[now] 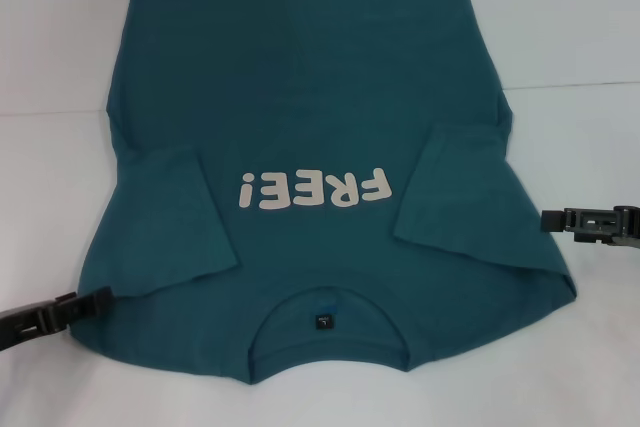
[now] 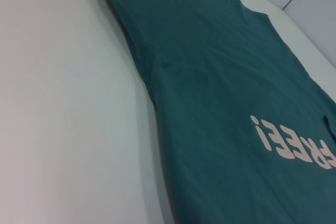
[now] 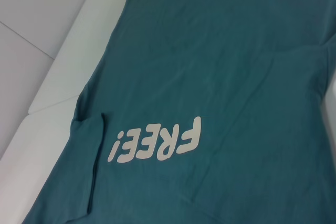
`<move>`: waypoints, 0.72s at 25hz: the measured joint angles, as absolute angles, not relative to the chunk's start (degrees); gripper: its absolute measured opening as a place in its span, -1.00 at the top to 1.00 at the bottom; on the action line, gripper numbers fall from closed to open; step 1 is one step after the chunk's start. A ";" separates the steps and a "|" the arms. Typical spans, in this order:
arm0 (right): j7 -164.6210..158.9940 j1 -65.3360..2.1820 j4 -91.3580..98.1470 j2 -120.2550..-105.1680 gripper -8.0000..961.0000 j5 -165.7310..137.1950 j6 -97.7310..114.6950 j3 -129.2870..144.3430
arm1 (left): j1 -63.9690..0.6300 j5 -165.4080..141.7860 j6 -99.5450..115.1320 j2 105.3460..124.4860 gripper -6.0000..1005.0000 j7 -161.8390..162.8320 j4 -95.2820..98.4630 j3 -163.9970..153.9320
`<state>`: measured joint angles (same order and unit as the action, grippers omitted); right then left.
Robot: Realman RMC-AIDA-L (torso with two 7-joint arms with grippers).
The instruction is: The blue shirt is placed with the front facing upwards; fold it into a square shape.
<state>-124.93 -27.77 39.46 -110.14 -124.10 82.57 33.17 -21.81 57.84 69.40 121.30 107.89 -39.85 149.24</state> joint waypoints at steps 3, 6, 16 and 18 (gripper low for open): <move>-125.09 -27.77 39.46 -110.13 -0.97 -124.10 82.74 33.09 | -21.80 57.81 68.31 121.18 -0.38 107.80 -39.88 149.04; -125.12 -27.73 39.46 -110.13 -0.97 -124.10 83.19 32.79 | -21.82 57.80 67.89 120.94 -0.23 107.76 -39.73 148.84; -125.31 -27.68 39.46 -110.12 -0.97 -124.10 83.49 32.78 | -22.01 57.65 69.03 121.23 0.55 107.67 -40.12 148.53; -125.32 -27.68 39.46 -110.08 -0.97 -124.10 83.53 32.78 | -22.20 57.65 69.43 121.27 0.65 107.67 -40.17 148.28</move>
